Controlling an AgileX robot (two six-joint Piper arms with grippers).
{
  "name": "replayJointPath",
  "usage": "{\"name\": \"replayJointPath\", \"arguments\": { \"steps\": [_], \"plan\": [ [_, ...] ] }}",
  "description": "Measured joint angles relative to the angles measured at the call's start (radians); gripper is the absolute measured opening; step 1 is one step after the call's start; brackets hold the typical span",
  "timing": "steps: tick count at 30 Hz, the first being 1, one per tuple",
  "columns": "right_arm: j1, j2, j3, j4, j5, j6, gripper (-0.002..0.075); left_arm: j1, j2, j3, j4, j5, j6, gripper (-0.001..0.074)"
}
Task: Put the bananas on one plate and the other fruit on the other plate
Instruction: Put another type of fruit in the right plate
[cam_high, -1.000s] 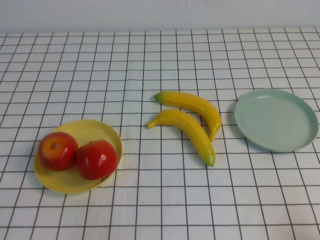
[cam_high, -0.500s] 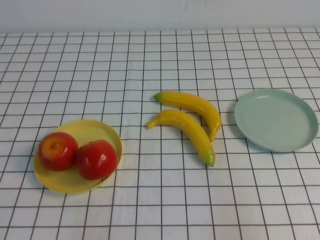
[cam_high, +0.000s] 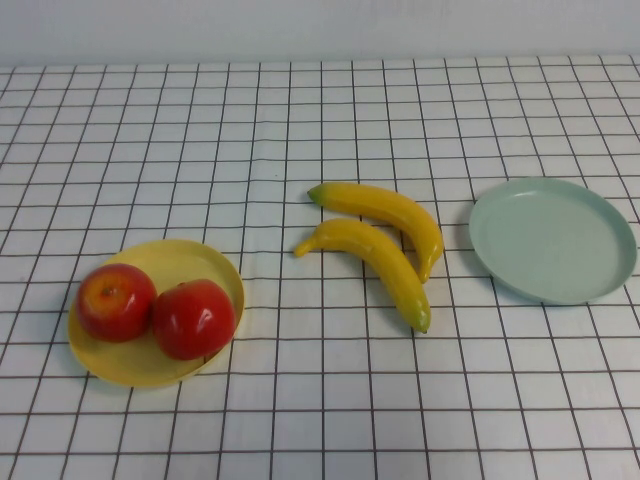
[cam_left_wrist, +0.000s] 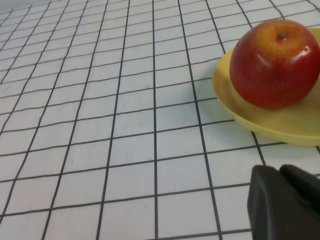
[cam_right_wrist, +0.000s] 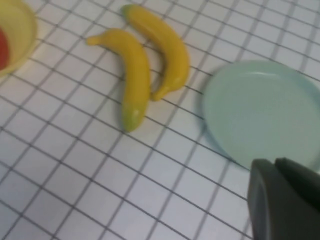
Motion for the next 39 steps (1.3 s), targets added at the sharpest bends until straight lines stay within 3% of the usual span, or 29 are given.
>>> {"name": "replayJointPath", "arguments": {
  "steps": [6, 14, 18, 21, 26, 28, 31, 39],
  "plan": [
    [0.144, 0.290, -0.214, 0.065, 0.091, -0.089, -0.0015, 0.000, 0.000, 0.000, 0.000, 0.000, 0.000, -0.0002],
    [0.391, 0.640, -0.449, -0.113, 0.180, -0.030, -0.0015, 0.000, 0.000, 0.000, 0.000, 0.000, 0.000, -0.0002],
    [0.462, 0.777, -0.564, -0.205, 0.223, 0.007, 0.0006, 0.000, 0.000, 0.000, 0.000, 0.000, 0.000, -0.0002],
    [0.474, 0.886, -0.637, -0.230, 0.251, 0.033, 0.0101, 0.000, 0.000, 0.000, 0.000, 0.000, 0.000, -0.0002],
    [0.476, 1.051, -0.751, -0.238, 0.281, 0.069, 0.0425, 0.000, 0.000, 0.000, 0.000, 0.000, 0.000, -0.0002],
    [0.479, 1.104, -0.799, -0.247, 0.281, 0.073, 0.0513, 0.000, 0.000, 0.000, 0.000, 0.000, 0.000, -0.0002],
    [0.491, 1.184, -0.882, -0.275, 0.281, 0.100, 0.0545, 0.000, 0.000, 0.000, 0.000, 0.000, 0.000, -0.0002],
    [0.511, 1.364, -1.096, -0.329, 0.281, 0.183, 0.0535, 0.000, 0.000, 0.000, 0.000, 0.000, 0.000, -0.0002]
  ]
}}
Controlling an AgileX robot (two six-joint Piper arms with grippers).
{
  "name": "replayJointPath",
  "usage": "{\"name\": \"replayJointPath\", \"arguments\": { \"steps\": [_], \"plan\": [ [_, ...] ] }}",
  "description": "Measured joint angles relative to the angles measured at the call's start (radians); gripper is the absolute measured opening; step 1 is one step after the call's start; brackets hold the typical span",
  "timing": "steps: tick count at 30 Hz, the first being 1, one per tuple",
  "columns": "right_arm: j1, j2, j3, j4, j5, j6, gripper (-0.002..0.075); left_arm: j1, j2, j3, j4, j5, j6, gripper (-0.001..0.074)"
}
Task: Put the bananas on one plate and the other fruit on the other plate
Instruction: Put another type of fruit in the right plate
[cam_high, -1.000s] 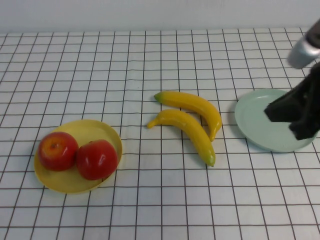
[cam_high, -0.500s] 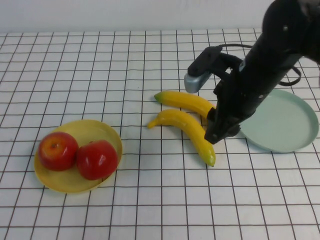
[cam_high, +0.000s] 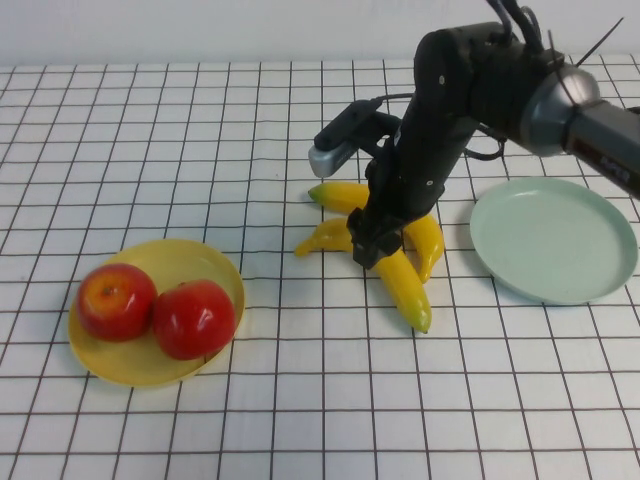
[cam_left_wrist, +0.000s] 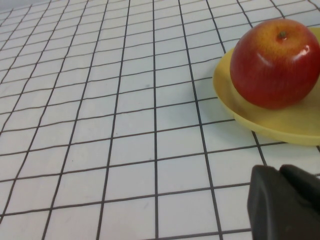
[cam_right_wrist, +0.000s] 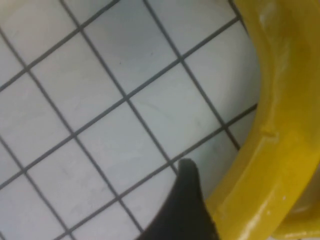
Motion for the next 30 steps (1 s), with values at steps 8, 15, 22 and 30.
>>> {"name": "replayJointPath", "arguments": {
  "steps": [8, 15, 22, 30],
  "plan": [
    [0.002, 0.095, -0.051, -0.048, 0.000, 0.057, 0.0530, 0.000, 0.000, 0.000, 0.000, 0.000, 0.000, -0.0002],
    [0.002, 0.126, -0.051, -0.078, 0.000, 0.072, 0.0386, 0.000, 0.000, 0.000, 0.000, 0.000, 0.000, -0.0002],
    [0.002, 0.126, -0.110, -0.106, 0.031, 0.122, 0.0325, 0.000, 0.000, 0.000, 0.000, 0.000, 0.000, -0.0002],
    [-0.067, -0.042, -0.115, -0.141, 0.036, 0.224, 0.0324, 0.000, 0.000, 0.000, 0.000, 0.000, 0.000, -0.0002]
  ]
}}
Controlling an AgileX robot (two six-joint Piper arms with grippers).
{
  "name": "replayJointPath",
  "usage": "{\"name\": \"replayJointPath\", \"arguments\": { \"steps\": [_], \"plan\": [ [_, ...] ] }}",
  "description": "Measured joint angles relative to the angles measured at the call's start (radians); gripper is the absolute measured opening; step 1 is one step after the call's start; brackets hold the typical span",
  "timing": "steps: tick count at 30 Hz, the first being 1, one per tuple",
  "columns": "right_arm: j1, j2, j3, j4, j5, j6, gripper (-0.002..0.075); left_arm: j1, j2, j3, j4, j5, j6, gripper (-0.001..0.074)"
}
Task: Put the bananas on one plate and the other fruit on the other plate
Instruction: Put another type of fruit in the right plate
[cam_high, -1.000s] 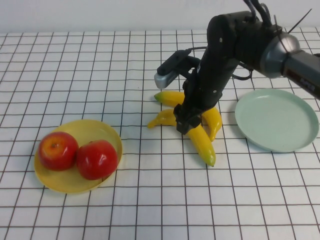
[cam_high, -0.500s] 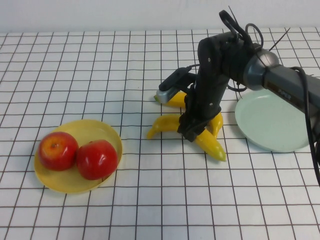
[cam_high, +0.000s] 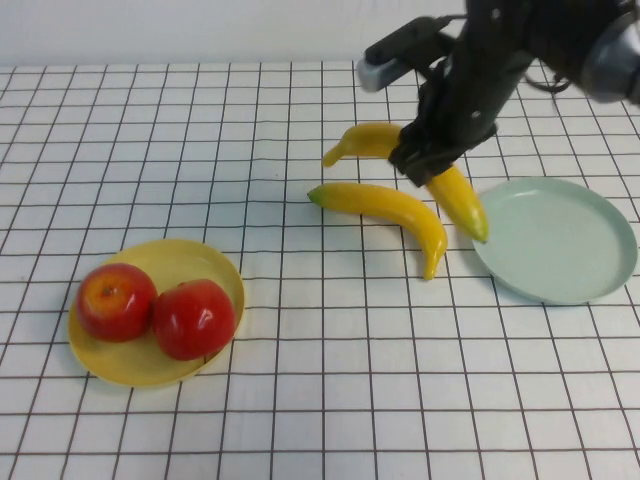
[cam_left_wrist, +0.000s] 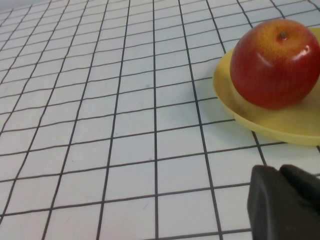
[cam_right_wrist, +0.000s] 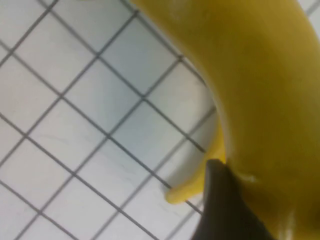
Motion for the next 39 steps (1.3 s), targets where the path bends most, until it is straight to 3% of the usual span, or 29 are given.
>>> {"name": "replayJointPath", "arguments": {
  "steps": [11, 15, 19, 26, 31, 39],
  "plan": [
    [-0.312, -0.109, 0.312, 0.001, 0.002, 0.073, 0.0324, 0.000, 0.000, 0.000, 0.000, 0.000, 0.000, -0.0002],
    [-0.363, -0.109, 0.376, 0.025, -0.039, 0.078, 0.0324, 0.000, 0.000, 0.000, 0.000, 0.000, 0.000, -0.0002],
    [-0.368, -0.109, 0.410, 0.036, -0.135, 0.078, 0.0325, 0.000, 0.000, 0.000, 0.000, 0.000, 0.000, -0.0002],
    [-0.368, -0.067, 0.412, 0.040, -0.220, 0.078, 0.0482, 0.000, 0.000, 0.000, 0.000, 0.000, 0.000, -0.0002],
    [-0.363, -0.063, 0.383, 0.056, -0.221, 0.078, 0.0504, 0.000, 0.000, 0.000, 0.000, 0.000, 0.000, -0.0002],
    [-0.204, -0.069, 0.145, 0.083, -0.170, 0.022, 0.0505, 0.000, 0.000, 0.000, 0.000, 0.000, 0.000, -0.0002]
  ]
}}
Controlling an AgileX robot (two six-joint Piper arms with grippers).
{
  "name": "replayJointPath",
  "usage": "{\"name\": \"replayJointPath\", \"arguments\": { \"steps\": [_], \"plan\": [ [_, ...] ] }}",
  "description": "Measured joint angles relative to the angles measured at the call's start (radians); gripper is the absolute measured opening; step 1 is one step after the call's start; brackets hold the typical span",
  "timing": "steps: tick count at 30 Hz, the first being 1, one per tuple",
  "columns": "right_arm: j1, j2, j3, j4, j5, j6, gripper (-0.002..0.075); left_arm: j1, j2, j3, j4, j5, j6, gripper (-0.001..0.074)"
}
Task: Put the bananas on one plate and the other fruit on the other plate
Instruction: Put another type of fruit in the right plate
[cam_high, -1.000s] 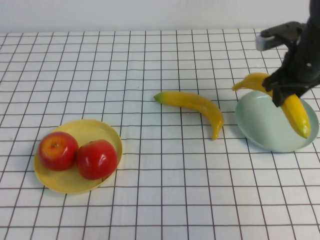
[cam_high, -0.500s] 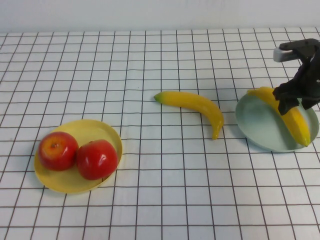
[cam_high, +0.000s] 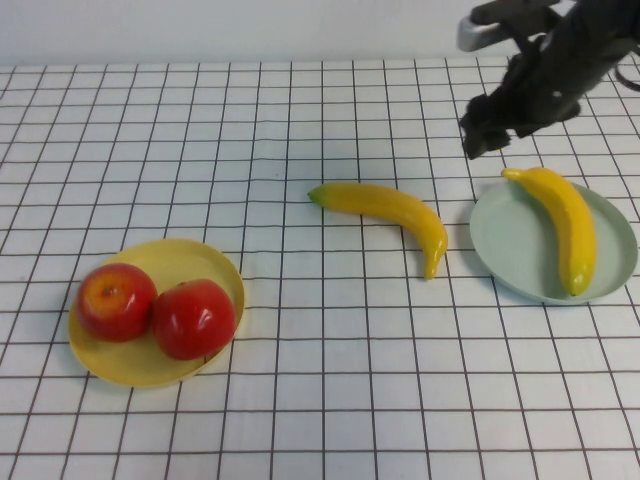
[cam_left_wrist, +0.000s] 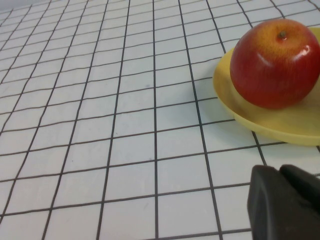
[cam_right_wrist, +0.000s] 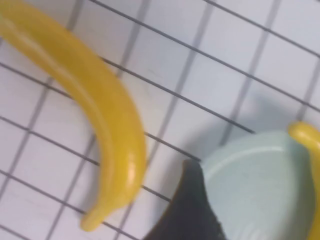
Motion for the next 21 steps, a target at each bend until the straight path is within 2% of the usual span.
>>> {"name": "replayJointPath", "arguments": {
  "steps": [3, 9, 18, 21],
  "plan": [
    [0.078, 0.053, -0.060, 0.000, 0.009, -0.050, 0.0505, 0.000, 0.000, 0.000, 0.000, 0.000, 0.000, -0.0002],
    [0.159, 0.210, -0.150, -0.002, 0.048, -0.118, 0.0507, 0.000, 0.000, 0.000, 0.000, 0.000, 0.000, -0.0002],
    [0.169, 0.287, -0.170, -0.025, 0.036, -0.143, 0.0505, 0.000, 0.000, 0.000, 0.000, 0.000, 0.000, -0.0002],
    [0.169, 0.297, -0.170, -0.027, 0.036, -0.143, 0.0452, 0.000, 0.000, 0.000, 0.000, 0.000, 0.000, -0.0002]
  ]
}}
